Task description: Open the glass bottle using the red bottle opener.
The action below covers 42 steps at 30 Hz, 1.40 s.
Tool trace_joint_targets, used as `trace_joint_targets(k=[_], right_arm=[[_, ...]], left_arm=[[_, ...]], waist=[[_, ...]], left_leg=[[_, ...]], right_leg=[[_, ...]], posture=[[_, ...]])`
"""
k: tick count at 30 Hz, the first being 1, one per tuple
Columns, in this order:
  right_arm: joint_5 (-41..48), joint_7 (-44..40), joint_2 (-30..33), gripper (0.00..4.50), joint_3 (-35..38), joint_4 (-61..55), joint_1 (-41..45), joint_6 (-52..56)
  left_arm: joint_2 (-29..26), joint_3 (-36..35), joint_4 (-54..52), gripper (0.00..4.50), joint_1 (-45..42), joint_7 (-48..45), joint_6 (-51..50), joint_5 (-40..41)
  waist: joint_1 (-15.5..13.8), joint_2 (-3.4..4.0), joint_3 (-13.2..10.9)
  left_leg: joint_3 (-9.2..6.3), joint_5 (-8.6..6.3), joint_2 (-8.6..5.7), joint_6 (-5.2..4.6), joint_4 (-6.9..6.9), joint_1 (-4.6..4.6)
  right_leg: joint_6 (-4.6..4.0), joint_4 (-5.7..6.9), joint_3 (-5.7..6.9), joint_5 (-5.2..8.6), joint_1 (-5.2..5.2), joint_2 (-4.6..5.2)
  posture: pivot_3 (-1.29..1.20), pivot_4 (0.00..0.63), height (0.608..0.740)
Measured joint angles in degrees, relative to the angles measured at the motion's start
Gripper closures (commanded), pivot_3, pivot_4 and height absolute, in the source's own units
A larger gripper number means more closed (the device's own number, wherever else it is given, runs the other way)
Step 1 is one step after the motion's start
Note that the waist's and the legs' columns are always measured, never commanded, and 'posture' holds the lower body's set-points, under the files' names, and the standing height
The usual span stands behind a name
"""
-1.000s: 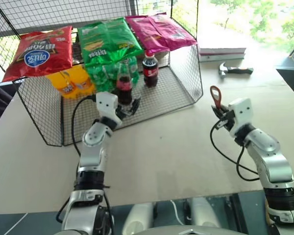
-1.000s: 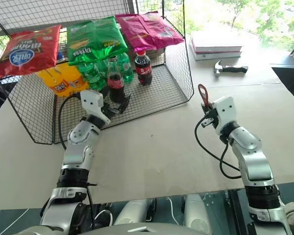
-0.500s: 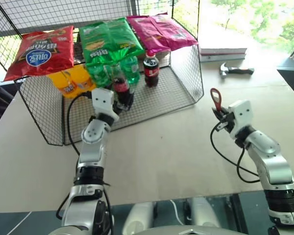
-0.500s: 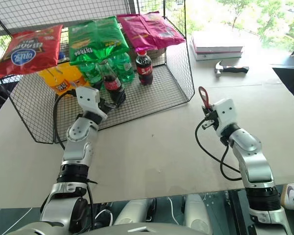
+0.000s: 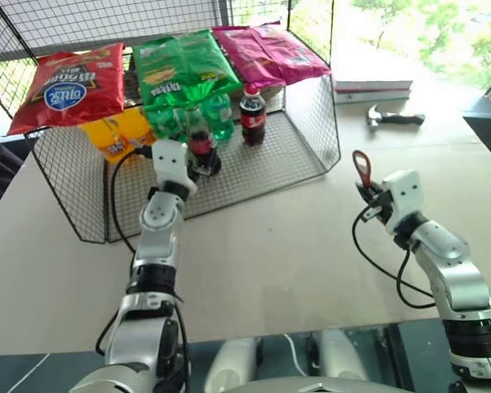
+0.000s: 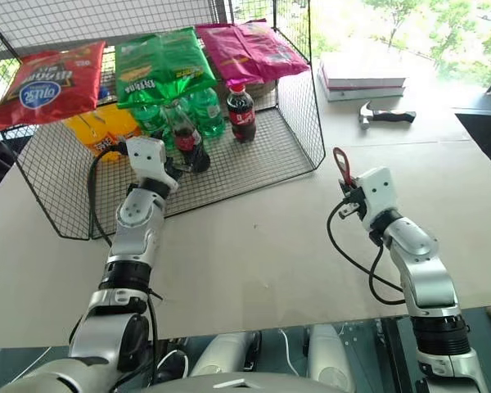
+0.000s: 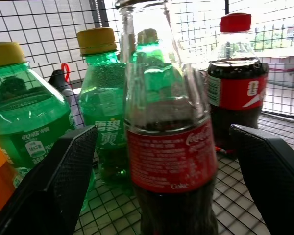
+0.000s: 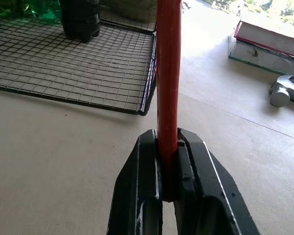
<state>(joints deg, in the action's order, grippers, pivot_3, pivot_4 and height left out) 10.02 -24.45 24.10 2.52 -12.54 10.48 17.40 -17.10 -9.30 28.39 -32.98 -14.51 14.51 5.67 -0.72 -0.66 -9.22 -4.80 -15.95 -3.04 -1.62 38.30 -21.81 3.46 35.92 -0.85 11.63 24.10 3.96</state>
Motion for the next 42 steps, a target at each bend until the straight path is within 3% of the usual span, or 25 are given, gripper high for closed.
trace_joint_targets(k=[11,14,16,22,29,37,42], right_arm=[[-0.45,0.98,-0.01,4.5,0.69,-1.22,-1.13,0.02],[-0.51,1.24,-0.03,4.5,0.71,-1.34,-1.33,0.02],[-0.53,1.3,-0.04,4.5,0.71,-1.55,-1.48,0.02],[-0.51,1.33,-0.04,4.5,0.73,-2.18,-1.71,0.03],[-0.24,1.13,0.03,4.5,1.07,-1.63,0.82,0.12],[-0.14,0.96,0.06,4.5,1.77,0.41,2.35,0.05],[-0.15,0.92,0.06,4.5,1.86,0.57,3.24,0.01]], left_arm=[[-1.16,0.64,17.07,0.07,-10.85,-1.33,2.91,-1.05],[-1.34,0.74,21.09,0.83,-13.83,-2.21,3.64,-1.15],[-1.11,0.78,22.1,1.76,-14.45,-3.28,4.46,-0.91],[-1.07,0.7,21.99,1.81,-14.02,-4.4,5.15,-0.65],[0.6,1.09,7.58,1.81,-5.26,-15.98,0.35,6.7],[0.98,8.95,-12.5,1.81,3.89,-30.93,-12.28,13.75],[0.82,12.08,-17.11,1.81,6.17,-34.64,-15.99,14.29]], waist=[[0.03,0.0,0.0],[0.07,-0.01,0.0],[0.11,-0.01,0.0],[0.15,-0.01,0.01],[-0.02,0.0,0.01],[0.42,0.01,0.02],[0.78,0.03,0.03]], left_leg=[[-0.02,0.0,-0.18,0.0,0.0,-0.01],[-0.02,0.0,-0.19,0.0,0.01,0.0],[-0.02,0.0,-0.19,0.0,0.01,-0.01],[-0.01,0.0,-0.18,0.0,0.01,0.0],[-0.03,0.0,-0.09,-0.01,0.02,-0.03],[0.01,0.0,-0.03,-0.01,0.02,0.0],[0.02,0.01,0.0,-0.01,0.03,0.04]], right_leg=[[0.01,0.01,0.03,0.0,0.01,0.01],[0.01,0.02,0.02,-0.01,0.01,0.01],[0.02,0.02,0.01,-0.01,0.01,0.02],[0.02,0.04,0.0,-0.01,0.01,0.02],[0.02,0.03,-0.02,-0.01,0.01,0.05],[0.01,0.06,-0.07,-0.01,0.02,0.02],[0.01,0.08,-0.07,-0.01,-0.01,-0.01]], posture=[[0.0,0.15,0.74],[0.0,0.15,0.74],[0.0,0.15,0.74],[0.0,0.15,0.74],[0.0,0.15,0.74],[0.0,0.15,0.74],[0.0,0.15,0.74]])
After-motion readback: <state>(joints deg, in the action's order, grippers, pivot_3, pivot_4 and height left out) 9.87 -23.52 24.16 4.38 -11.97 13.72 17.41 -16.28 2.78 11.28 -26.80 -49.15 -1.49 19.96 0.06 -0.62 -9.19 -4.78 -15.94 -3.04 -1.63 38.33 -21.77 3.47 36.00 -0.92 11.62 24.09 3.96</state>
